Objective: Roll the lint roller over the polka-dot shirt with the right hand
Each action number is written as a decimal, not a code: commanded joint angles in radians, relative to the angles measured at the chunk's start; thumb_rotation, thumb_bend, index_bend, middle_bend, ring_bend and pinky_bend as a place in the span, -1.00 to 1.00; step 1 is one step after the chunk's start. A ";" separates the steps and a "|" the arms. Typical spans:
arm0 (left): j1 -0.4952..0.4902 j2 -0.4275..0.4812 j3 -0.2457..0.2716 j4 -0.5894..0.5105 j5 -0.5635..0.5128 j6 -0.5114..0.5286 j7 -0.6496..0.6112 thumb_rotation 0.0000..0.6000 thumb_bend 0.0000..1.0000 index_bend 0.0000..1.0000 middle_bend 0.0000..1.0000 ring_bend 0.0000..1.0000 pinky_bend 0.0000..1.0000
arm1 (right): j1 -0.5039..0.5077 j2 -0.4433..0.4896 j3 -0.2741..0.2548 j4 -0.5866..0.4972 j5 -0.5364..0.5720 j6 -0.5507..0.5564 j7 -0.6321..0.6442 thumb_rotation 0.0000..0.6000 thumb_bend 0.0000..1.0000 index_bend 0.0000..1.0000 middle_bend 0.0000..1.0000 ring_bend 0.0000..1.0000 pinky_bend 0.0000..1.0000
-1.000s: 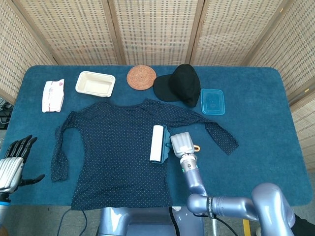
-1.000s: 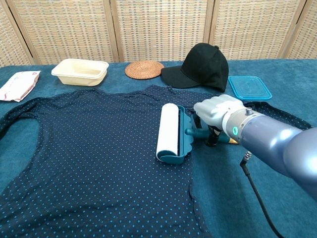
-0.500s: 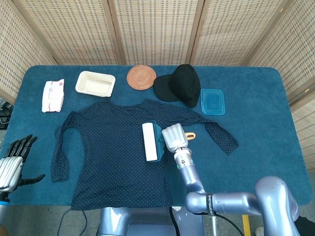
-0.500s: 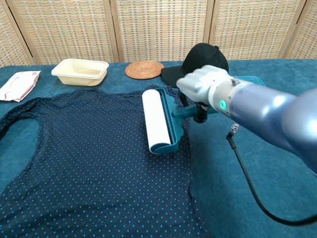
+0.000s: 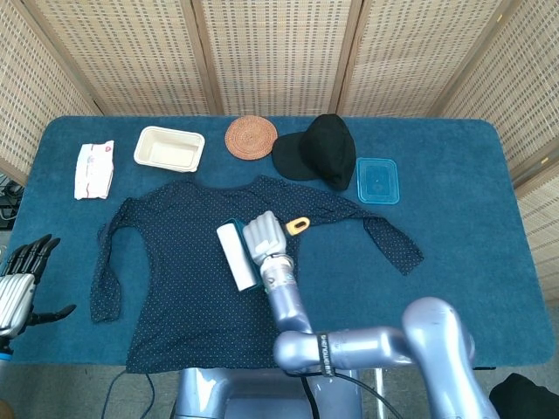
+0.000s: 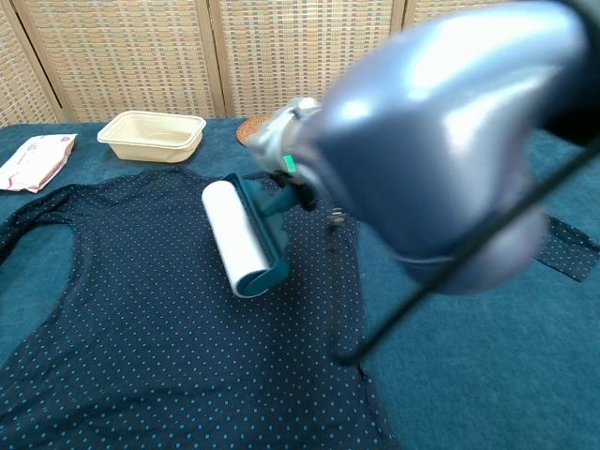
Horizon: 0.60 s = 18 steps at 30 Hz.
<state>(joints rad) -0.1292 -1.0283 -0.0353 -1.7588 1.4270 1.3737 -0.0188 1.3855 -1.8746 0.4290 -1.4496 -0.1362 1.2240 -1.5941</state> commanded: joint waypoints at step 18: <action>-0.008 -0.008 -0.006 0.004 -0.026 -0.018 0.010 1.00 -1.00 -1.00 -1.00 -1.00 -1.00 | 0.135 -0.170 0.000 0.186 0.085 -0.025 -0.063 1.00 0.66 0.45 1.00 1.00 1.00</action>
<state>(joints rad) -0.1371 -1.0361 -0.0411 -1.7554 1.4014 1.3555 -0.0084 1.5255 -2.0452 0.4358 -1.2659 -0.0439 1.1998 -1.6622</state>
